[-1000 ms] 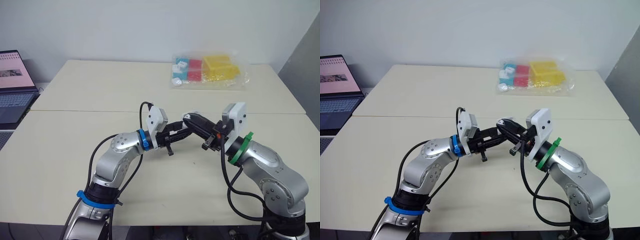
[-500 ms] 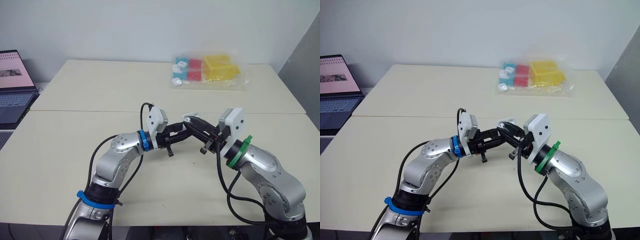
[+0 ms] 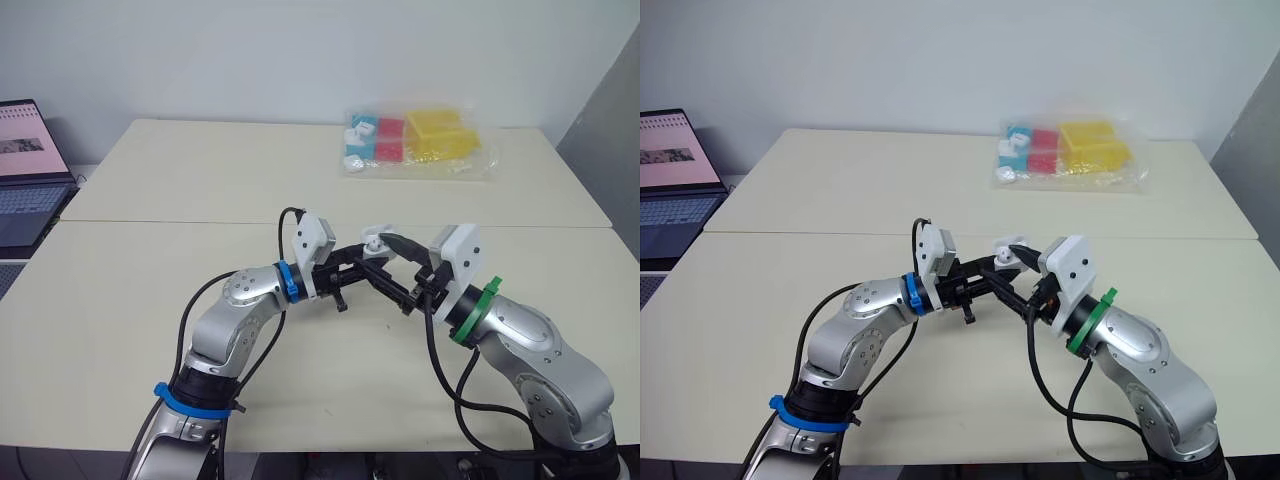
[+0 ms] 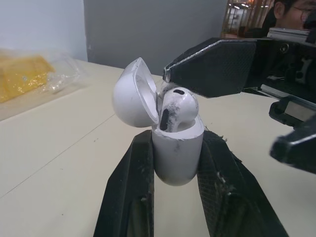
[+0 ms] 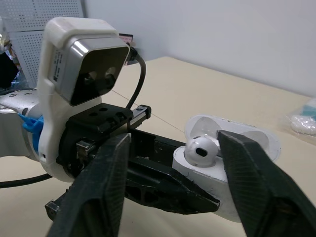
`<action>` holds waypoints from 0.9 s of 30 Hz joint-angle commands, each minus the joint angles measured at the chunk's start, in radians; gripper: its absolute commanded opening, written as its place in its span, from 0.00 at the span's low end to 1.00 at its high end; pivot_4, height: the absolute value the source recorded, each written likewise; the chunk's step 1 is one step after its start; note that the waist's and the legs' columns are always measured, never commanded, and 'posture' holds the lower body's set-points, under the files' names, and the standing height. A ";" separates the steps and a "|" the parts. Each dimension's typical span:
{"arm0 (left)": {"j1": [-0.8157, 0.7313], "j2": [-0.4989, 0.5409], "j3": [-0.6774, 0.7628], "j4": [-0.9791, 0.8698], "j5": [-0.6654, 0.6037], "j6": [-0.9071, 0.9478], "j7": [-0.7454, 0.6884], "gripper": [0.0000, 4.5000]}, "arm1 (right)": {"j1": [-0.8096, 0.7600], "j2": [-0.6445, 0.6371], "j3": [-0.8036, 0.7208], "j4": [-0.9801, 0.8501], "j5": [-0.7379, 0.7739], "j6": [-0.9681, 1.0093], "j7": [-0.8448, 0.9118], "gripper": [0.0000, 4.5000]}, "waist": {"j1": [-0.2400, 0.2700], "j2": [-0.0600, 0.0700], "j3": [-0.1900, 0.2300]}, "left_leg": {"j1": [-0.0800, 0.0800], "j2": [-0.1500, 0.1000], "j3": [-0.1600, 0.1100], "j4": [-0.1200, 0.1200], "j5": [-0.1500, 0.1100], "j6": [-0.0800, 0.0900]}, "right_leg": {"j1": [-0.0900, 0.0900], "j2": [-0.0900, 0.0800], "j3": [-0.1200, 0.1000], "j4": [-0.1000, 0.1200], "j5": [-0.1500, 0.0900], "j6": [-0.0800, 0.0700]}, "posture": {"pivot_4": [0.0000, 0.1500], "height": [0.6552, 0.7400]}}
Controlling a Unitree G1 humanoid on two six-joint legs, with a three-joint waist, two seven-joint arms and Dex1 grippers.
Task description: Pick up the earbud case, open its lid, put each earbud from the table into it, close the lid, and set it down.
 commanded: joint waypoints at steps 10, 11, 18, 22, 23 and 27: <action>-0.001 0.009 0.013 -0.048 -0.016 -0.031 -0.021 0.18 | -0.077 -0.151 -0.252 -0.130 0.279 0.178 0.041 0.63 | 0.000 0.000 0.000 | -0.002 0.000 0.000 0.000 0.000 0.000 | -0.001 0.000 0.000 0.000 0.000 0.000 | 1.00 0.97; -0.001 0.011 0.011 -0.047 -0.015 -0.033 -0.025 0.18 | -0.091 -0.182 -0.276 -0.123 0.310 0.199 0.045 0.63 | 0.000 0.000 0.000 | -0.002 0.000 0.000 0.000 0.000 0.000 | -0.002 0.000 0.000 0.000 0.000 0.000 | 1.00 0.97; -0.003 0.045 -0.039 -0.054 -0.001 -0.078 -0.124 0.18 | -0.285 -0.423 -0.291 0.141 0.324 0.206 0.224 0.44 | 0.000 0.000 0.000 | -0.003 0.000 0.001 0.000 0.000 0.000 | -0.003 0.000 0.000 -0.001 0.000 0.000 | 1.00 0.97; -0.005 0.067 -0.072 -0.065 0.001 -0.102 -0.190 0.18 | -0.417 -0.484 -0.151 0.368 0.229 0.156 0.359 0.11 | -0.001 0.000 0.000 | -0.004 0.000 0.002 0.000 0.000 0.000 | -0.004 0.000 0.001 -0.001 0.000 0.000 | 1.00 0.97; -0.005 0.068 -0.077 -0.069 0.002 -0.106 -0.196 0.18 | -0.442 -0.486 -0.121 0.408 0.206 0.136 0.391 0.03 | -0.001 0.000 0.000 | -0.004 0.000 0.002 0.000 0.000 0.000 | -0.004 0.001 0.001 -0.001 0.000 0.000 | 1.00 0.97; 0.000 0.068 -0.074 -0.088 -0.010 -0.090 -0.193 0.18 | -0.488 -0.500 -0.033 0.485 0.185 0.113 0.548 0.00 | 0.001 0.000 0.000 | -0.008 0.000 0.002 0.000 0.000 0.000 | -0.008 0.001 0.001 -0.001 0.000 0.000 | 1.00 0.97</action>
